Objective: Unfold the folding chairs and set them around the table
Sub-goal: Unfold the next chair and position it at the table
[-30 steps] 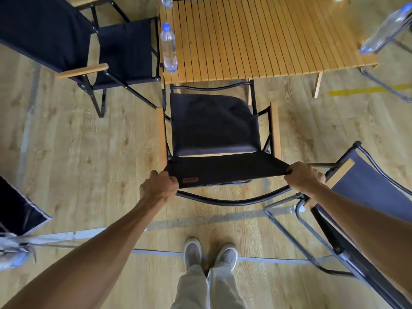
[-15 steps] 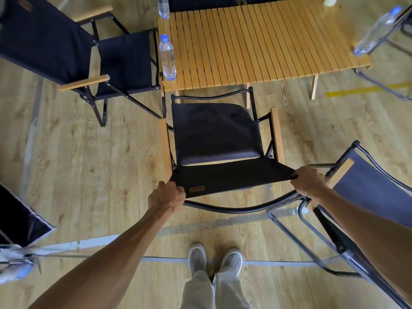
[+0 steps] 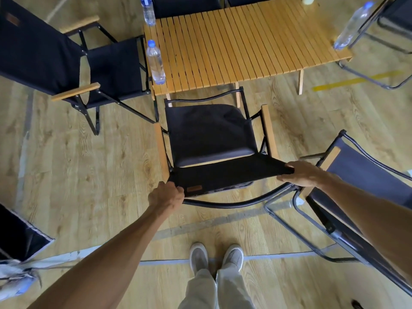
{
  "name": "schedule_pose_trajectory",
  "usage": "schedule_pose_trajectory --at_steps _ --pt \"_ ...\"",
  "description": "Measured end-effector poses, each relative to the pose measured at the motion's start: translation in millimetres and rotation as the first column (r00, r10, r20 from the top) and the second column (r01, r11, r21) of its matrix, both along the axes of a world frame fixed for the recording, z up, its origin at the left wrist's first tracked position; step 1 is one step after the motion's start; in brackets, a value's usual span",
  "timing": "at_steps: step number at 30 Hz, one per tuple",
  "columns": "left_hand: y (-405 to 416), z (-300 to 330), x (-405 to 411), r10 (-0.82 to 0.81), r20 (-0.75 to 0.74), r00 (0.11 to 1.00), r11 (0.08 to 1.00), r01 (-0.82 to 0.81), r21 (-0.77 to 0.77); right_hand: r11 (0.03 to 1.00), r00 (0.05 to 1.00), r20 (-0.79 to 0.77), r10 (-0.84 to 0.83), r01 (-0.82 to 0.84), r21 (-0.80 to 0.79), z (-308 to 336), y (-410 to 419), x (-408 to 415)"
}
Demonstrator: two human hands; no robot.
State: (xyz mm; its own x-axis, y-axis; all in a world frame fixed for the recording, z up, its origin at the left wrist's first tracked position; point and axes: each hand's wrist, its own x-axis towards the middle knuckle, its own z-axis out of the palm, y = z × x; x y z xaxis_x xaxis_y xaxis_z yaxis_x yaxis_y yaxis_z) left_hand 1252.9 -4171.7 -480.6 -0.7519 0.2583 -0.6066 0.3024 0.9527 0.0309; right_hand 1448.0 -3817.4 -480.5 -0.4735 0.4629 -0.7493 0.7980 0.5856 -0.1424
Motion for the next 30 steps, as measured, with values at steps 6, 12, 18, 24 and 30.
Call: schedule_pose_trajectory --at_steps 6,12,18,24,30 --pt "80.9 37.1 35.4 -0.369 -0.165 0.915 0.916 0.388 0.102 0.993 0.996 -0.065 -0.063 0.07 0.1 54.9 17.8 55.7" --pt "183.8 85.5 144.8 -0.66 -0.163 0.733 0.643 0.664 0.383 0.988 0.978 -0.161 -0.134 0.144 0.048 84.9 38.4 166.2" --pt "250.7 80.2 285.5 -0.864 -0.09 0.496 0.416 0.803 0.426 0.977 0.979 0.022 -0.205 0.203 0.067 65.9 43.0 309.2" --pt "295.2 28.4 387.9 -0.945 0.041 0.323 0.324 0.924 0.202 0.976 0.978 -0.018 -0.207 0.205 -0.077 33.7 29.4 432.1" --pt "302.9 -4.3 416.9 -0.93 0.16 0.33 0.347 0.933 0.095 0.958 0.967 -0.103 -0.232 0.21 -0.193 17.5 25.2 491.7"
